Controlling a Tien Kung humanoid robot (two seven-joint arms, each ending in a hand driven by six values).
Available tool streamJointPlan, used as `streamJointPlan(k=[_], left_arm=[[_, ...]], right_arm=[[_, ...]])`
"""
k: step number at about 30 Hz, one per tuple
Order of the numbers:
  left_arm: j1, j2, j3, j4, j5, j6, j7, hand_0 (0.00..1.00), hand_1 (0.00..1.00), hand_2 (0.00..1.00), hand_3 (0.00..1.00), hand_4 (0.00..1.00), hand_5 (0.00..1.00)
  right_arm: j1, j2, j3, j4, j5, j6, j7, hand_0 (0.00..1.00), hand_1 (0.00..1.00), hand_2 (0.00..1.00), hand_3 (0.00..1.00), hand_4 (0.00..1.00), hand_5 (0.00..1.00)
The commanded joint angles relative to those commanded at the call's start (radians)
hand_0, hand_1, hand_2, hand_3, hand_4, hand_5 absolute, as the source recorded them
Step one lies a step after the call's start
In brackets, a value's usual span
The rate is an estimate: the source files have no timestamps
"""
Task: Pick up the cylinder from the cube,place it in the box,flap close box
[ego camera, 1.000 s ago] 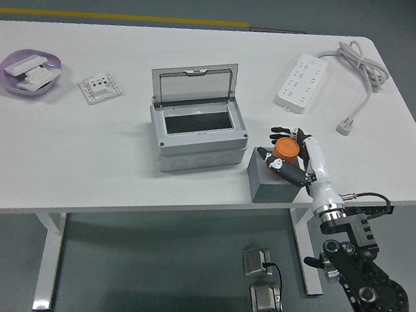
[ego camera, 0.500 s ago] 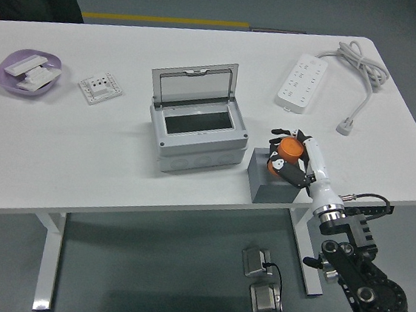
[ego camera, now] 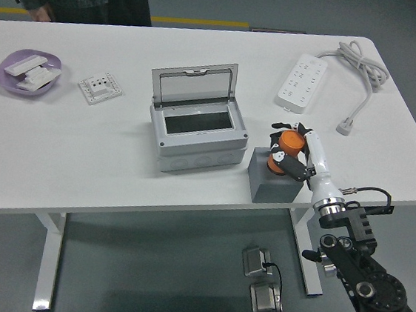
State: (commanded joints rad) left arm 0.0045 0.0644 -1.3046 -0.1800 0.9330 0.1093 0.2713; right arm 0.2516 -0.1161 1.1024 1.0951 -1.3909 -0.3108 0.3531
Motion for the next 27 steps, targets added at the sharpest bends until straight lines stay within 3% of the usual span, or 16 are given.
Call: streamJointPlan(k=[8,13,20,27], left_arm=[[-0.002,0.002,-0.002,0.000,0.000,0.001,0.000,0.644,0.588,0.527,0.612,0.589,0.167],[-0.003,0.005,-0.005,0.000,0.002,0.001,0.002,0.645,0.589,0.528,0.612,0.592,0.169],[-0.009,0.013,-0.011,0.000,0.010,0.002,0.004,0.645,0.590,0.528,0.612,0.593,0.172],[-0.013,0.019,-0.011,0.000,0.015,0.002,0.005,0.645,0.590,0.528,0.613,0.593,0.174]], right_arm=[[0.082,-0.004,-0.043,0.000,-0.035,-0.011,-0.030,0.468,0.451,0.497,0.467,0.002,0.002],[0.179,0.000,-0.111,-0.010,-0.134,-0.002,-0.105,0.470,0.446,0.504,0.469,0.002,0.002],[0.325,0.025,-0.201,-0.070,-0.297,0.036,-0.207,0.444,0.434,0.501,0.459,0.002,0.002],[0.466,0.064,-0.286,-0.154,-0.436,0.071,-0.257,0.417,0.421,0.500,0.458,0.002,0.002]])
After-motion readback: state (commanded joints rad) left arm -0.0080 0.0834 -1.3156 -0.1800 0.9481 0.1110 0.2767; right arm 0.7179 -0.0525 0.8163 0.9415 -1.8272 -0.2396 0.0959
